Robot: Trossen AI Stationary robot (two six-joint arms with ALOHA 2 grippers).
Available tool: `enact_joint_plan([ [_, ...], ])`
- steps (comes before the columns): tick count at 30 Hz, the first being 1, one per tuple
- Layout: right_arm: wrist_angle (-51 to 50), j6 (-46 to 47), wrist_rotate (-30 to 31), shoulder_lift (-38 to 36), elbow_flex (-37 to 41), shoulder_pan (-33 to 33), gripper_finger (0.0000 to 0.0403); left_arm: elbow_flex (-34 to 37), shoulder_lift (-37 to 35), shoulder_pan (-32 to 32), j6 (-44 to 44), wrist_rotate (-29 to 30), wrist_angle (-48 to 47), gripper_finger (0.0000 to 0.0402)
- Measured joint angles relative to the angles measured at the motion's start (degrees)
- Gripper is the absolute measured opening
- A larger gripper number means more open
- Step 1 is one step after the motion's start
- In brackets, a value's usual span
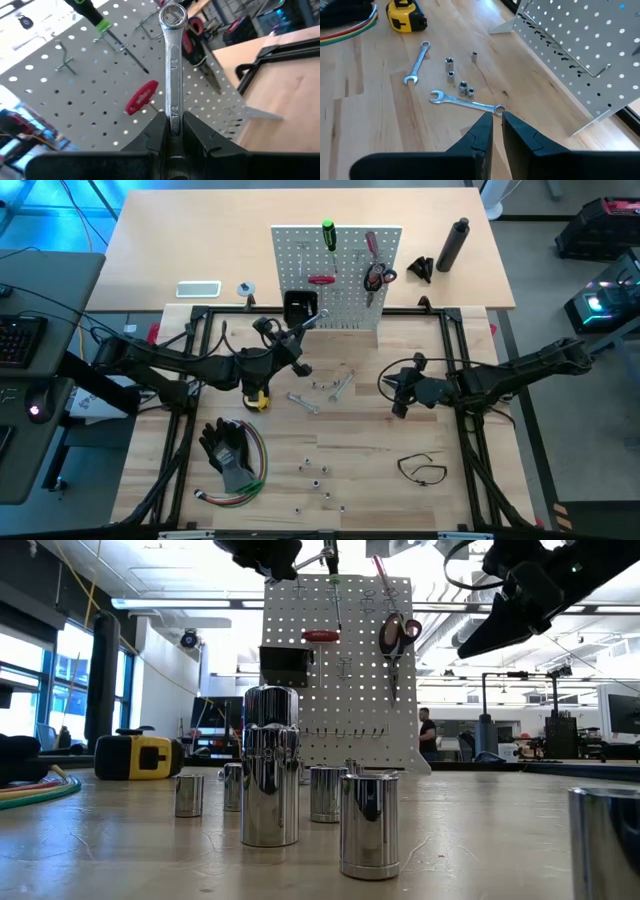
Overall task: Hang tools onto peg board
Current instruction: Hang the right silver wrench on the white peg board
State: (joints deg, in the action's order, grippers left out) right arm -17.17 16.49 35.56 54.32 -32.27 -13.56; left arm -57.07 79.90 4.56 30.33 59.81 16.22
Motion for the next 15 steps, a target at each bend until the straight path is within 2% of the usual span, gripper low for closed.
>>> enact_joint_plan([
  [10, 17.8, 4.6, -1.4, 0.0, 14.3, 0.5, 0.0034, 0.0, -1.7, -1.0, 8.1, 3.7, 3.8, 0.0035],
  [15, 22.5, 6.0, -1.6, 0.0, 17.9, 0.5, 0.0034, 0.0, -4.6, -2.8, 10.4, 4.4, 4.1, 0.0035],
])
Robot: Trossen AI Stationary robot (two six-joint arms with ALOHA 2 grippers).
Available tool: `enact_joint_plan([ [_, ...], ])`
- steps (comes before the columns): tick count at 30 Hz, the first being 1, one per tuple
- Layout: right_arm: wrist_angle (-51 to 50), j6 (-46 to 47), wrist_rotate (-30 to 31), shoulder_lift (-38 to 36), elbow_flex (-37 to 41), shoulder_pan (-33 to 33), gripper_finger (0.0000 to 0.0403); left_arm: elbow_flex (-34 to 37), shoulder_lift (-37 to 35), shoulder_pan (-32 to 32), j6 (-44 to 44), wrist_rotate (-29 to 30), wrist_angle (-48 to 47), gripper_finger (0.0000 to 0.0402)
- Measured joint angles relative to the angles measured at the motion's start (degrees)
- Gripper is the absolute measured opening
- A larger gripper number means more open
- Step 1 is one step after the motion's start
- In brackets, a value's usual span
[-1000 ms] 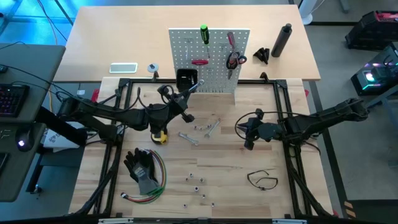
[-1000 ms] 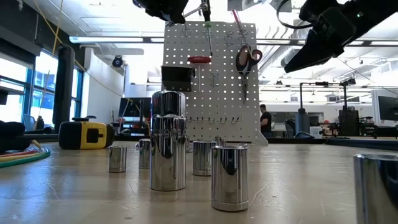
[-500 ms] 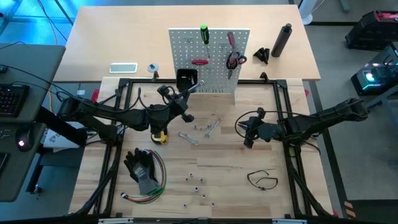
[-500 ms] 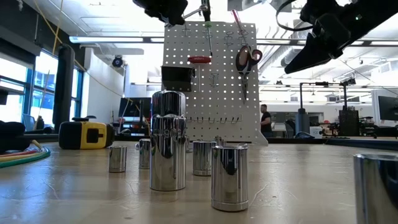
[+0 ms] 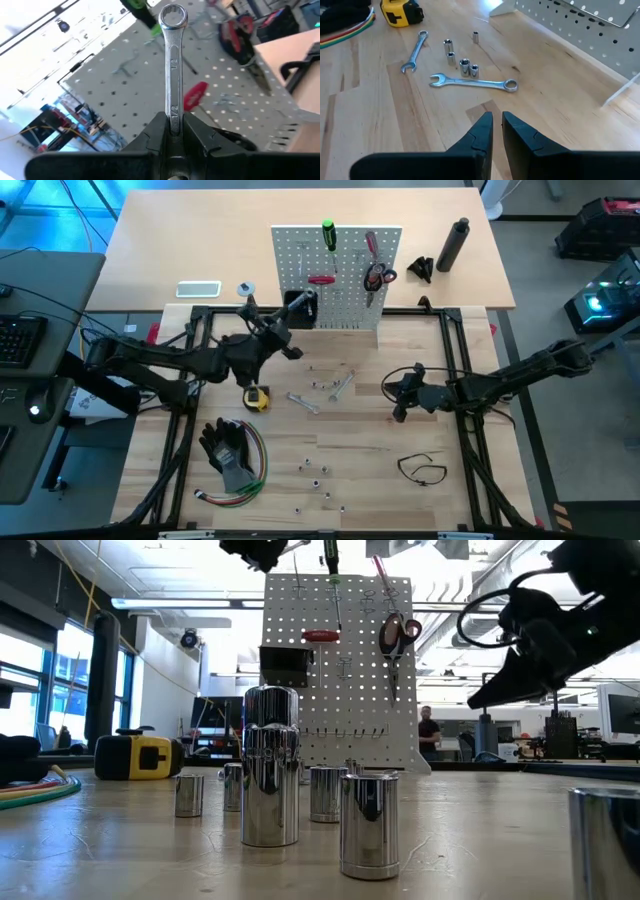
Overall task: Hang tools onto peg board
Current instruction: Hang the right silver wrench on the white peg board
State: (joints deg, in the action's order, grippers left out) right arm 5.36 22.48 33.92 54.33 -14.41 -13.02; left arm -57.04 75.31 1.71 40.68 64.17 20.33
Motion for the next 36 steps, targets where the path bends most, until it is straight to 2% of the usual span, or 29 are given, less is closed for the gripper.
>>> enact_joint_plan([
  [6, 1.2, -1.8, 0.0, 0.0, 0.3, 0.0, 0.0034, 0.0, -2.4, -1.4, 0.4, 0.0, -0.8, 0.0035],
  [17, 2.2, -3.3, 0.0, 0.0, 0.3, 0.0, 0.0034, 0.0, -2.5, -2.9, -1.9, 1.1, -5.6, 0.0035],
  [36, 2.3, -3.5, 0.0, 0.0, 0.2, 0.0, 0.0034, 0.0, -2.5, -6.8, -2.9, -3.3, -5.0, 0.0035],
])
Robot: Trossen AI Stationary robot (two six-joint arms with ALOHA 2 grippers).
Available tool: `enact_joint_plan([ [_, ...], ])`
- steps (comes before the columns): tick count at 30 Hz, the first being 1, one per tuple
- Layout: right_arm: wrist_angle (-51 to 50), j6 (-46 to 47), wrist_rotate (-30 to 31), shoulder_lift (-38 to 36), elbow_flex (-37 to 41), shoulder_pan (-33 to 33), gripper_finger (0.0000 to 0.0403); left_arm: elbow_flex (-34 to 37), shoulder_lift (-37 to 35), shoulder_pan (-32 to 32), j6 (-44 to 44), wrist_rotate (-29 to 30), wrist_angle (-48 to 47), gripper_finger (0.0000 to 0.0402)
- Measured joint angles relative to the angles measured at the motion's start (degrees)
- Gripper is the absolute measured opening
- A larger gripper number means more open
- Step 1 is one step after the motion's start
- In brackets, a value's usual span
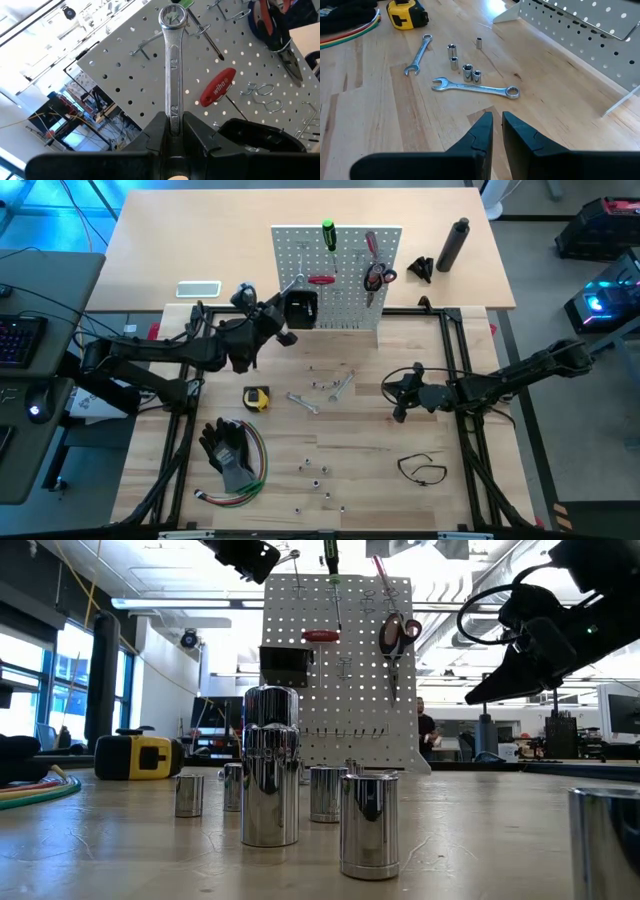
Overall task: Hang tools onto peg board
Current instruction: Hang the right silver wrench on the white peg board
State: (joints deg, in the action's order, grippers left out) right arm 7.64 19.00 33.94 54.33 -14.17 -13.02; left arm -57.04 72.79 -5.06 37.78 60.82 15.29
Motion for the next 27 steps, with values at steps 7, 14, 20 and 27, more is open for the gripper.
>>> enact_joint_plan([
  [7, 0.0, 0.0, 0.0, 0.0, 0.0, 0.3, 0.0034, 0.0, 0.0, -2.1, -0.2, -2.5, 0.0, 0.0035],
  [14, 0.0, 0.0, 0.0, 0.0, 0.0, 1.4, 0.0034, 0.0, 0.0, -5.0, -0.2, -4.9, 0.0, 0.0035],
  [20, 0.3, 0.0, -0.1, 0.0, 0.0, 1.5, 0.0034, 0.0, 0.0, -8.3, -0.6, -7.7, 0.4, 0.0036],
  [27, 0.4, 0.0, 0.1, 0.0, 0.0, 1.5, 0.0034, 0.0, 0.0, -11.5, -0.7, -12.1, 1.4, 0.0037],
])
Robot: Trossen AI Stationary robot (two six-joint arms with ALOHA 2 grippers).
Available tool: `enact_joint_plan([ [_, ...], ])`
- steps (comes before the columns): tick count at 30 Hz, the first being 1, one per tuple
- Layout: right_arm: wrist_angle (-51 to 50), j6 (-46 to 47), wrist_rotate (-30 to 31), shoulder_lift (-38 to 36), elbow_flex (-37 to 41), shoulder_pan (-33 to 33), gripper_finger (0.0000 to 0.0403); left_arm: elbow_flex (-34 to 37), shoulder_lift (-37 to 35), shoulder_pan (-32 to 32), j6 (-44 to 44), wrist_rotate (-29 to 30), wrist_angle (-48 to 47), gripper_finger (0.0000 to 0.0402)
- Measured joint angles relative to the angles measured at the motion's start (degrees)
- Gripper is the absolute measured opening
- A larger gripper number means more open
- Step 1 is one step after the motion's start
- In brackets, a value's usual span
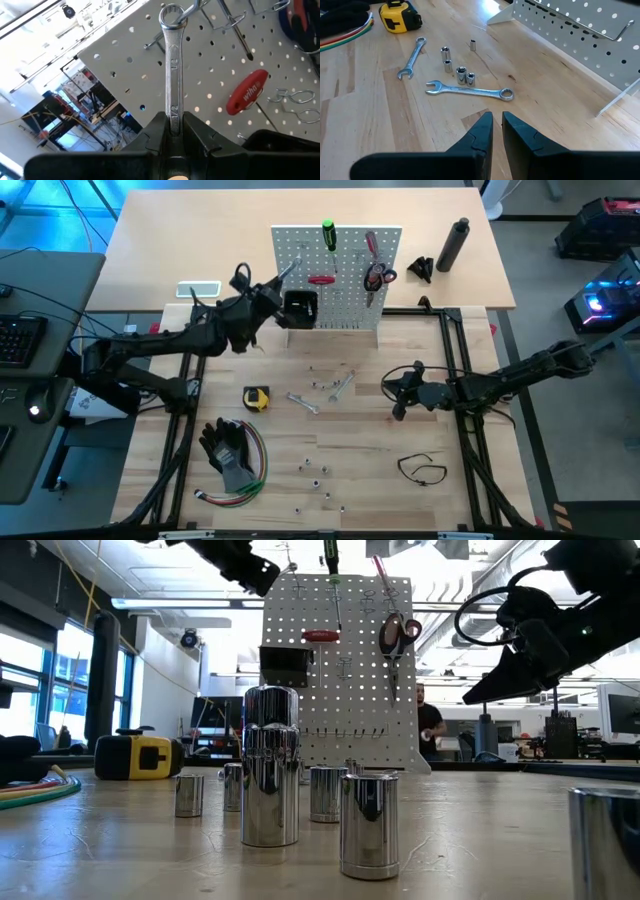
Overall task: Hang tools onto peg board
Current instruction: Hang the right silver wrench on the white peg board
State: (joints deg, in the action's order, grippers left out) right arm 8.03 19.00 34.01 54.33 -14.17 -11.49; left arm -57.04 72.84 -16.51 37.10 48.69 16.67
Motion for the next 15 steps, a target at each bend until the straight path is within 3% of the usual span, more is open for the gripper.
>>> enact_joint_plan([
  [5, 0.0, 0.0, 0.4, 0.0, 0.0, 0.0, 0.0034, 0.0, 2.2, -1.5, 0.9, -2.4, 1.0, 0.0037],
  [15, 0.4, 0.4, 0.2, 0.0, 0.0, 0.4, 0.0034, -0.1, 7.1, -2.9, 5.7, -1.9, 11.6, 0.0040],
])
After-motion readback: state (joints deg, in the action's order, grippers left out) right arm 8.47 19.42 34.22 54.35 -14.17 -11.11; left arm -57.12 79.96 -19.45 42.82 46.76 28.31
